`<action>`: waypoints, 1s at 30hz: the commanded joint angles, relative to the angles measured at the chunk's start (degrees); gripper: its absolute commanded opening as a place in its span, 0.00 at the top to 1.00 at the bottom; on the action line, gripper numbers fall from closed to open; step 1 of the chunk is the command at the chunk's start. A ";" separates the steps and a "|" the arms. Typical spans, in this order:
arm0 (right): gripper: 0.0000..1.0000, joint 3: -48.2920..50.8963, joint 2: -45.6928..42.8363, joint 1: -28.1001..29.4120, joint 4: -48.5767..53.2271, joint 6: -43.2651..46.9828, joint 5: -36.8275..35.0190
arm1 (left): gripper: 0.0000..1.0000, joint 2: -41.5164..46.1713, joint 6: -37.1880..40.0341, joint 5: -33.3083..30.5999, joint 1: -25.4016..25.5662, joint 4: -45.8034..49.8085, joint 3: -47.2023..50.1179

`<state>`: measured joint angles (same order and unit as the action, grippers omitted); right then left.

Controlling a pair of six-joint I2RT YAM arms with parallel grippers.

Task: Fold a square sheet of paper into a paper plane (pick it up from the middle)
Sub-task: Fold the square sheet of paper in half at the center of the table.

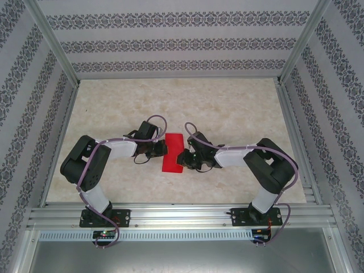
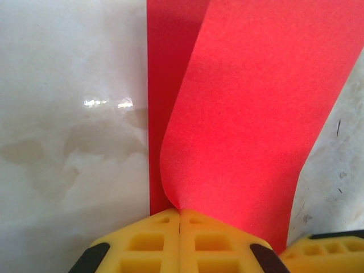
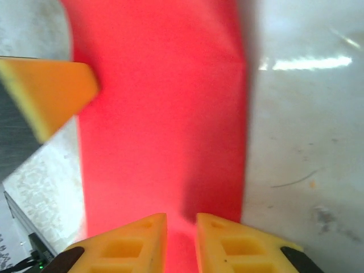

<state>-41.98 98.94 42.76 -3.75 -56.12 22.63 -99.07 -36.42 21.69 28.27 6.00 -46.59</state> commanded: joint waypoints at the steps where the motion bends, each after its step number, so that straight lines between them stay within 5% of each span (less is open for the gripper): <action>1: 0.77 1.04 1.33 0.75 -0.97 -0.68 -0.17 | 0.94 -2.19 1.21 -2.42 1.06 4.86 0.09; 30: 0.77 1.93 -6.83 4.18 2.96 -1.06 -2.41 | 0.94 -2.44 1.99 -2.42 1.00 6.19 -0.97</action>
<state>-40.51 95.24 46.15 -1.65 -57.34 21.45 -99.33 -36.16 21.61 28.29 7.35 -47.44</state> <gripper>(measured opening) 0.228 0.065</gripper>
